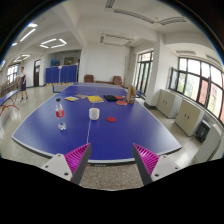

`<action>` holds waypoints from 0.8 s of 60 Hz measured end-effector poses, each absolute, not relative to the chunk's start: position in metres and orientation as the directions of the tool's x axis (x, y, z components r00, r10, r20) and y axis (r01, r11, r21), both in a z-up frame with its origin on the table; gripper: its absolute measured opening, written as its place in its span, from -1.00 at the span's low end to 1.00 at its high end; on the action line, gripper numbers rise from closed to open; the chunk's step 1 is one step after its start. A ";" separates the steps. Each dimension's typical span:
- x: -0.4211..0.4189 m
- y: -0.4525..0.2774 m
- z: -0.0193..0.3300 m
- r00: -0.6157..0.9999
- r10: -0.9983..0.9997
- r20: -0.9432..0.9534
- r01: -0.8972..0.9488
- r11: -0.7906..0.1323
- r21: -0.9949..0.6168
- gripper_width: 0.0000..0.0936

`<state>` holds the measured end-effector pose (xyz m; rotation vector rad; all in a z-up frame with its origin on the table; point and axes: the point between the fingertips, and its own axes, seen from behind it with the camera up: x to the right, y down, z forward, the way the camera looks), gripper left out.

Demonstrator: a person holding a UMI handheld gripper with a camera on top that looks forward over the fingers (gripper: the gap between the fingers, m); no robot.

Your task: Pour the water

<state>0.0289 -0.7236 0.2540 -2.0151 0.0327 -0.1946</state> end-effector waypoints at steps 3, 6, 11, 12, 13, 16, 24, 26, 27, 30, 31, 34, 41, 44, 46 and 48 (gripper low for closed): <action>0.030 -0.725 0.251 0.985 -0.119 0.123 0.058 -0.446 -0.893 0.82; 0.032 -0.726 0.252 0.983 -0.130 0.127 0.056 -0.451 -0.891 0.82; 0.034 -0.725 0.234 0.981 -0.138 0.136 0.057 -0.464 -0.884 0.82; 0.035 -0.725 0.233 0.980 -0.138 0.139 0.059 -0.468 -0.882 0.82; 0.036 -0.726 0.231 0.980 -0.139 0.143 0.061 -0.471 -0.880 0.82; 0.034 -0.726 0.224 0.978 -0.139 0.154 0.069 -0.484 -0.873 0.82; 0.003 -0.728 0.178 0.978 -0.113 0.174 0.092 -0.515 -0.852 0.82; -0.009 -0.726 0.171 0.980 -0.102 0.171 0.094 -0.524 -0.847 0.83; -0.016 -0.724 0.168 0.981 -0.096 0.169 0.094 -0.525 -0.846 0.82; -0.041 -0.711 0.170 0.984 -0.081 0.160 0.093 -0.530 -0.843 0.83; -0.052 -0.712 0.159 0.985 -0.075 0.155 0.093 -0.529 -0.844 0.83; -0.078 -0.698 0.152 0.989 -0.058 0.136 0.085 -0.529 -0.844 0.83; -0.161 -0.640 0.140 0.998 -0.002 0.060 0.051 -0.502 -0.863 0.84; -0.191 -0.610 0.135 0.999 0.027 0.029 0.039 -0.482 -0.875 0.83; -0.209 -0.573 0.129 0.999 0.040 0.017 0.034 -0.467 -0.883 0.83; -0.231 -0.562 0.133 0.999 0.049 0.010 0.031 -0.453 -0.891 0.83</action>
